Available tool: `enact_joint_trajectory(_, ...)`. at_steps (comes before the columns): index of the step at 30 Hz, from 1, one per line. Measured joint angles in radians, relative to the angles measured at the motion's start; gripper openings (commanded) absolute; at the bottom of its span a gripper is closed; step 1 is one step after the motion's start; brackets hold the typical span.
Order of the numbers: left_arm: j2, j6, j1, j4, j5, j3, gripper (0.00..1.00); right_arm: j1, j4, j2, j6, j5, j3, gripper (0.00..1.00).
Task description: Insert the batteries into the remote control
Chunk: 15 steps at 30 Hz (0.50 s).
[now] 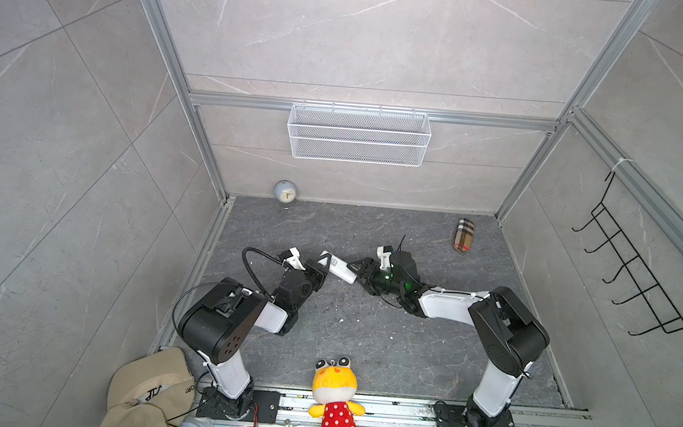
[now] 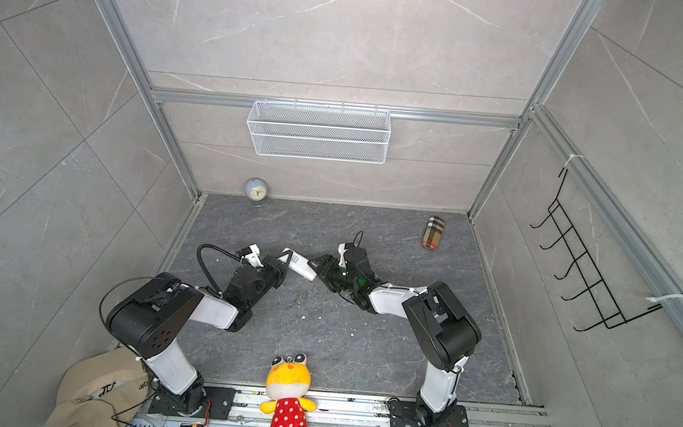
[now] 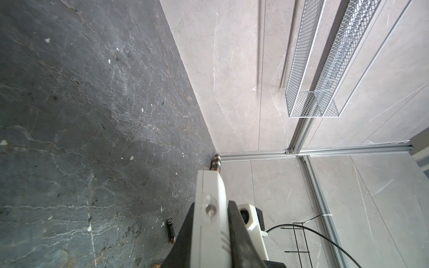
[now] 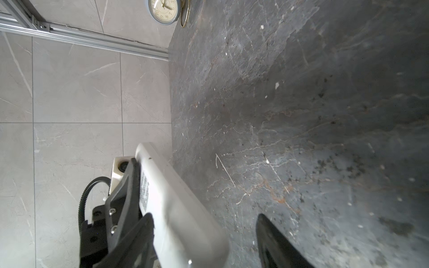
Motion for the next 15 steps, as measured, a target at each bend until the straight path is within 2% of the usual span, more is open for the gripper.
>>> enact_joint_trajectory(6, 0.096, -0.017, 0.0, 0.035, -0.04, 0.011, 0.01, 0.002, 0.065, 0.076, 0.045, -0.003, 0.012, 0.62)
enact_joint_trajectory(15, 0.187, -0.022, 0.0, 0.06, -0.081, 0.045, 0.0, 0.002, 0.04, 0.146, 0.036, -0.003, 0.065, 0.63)
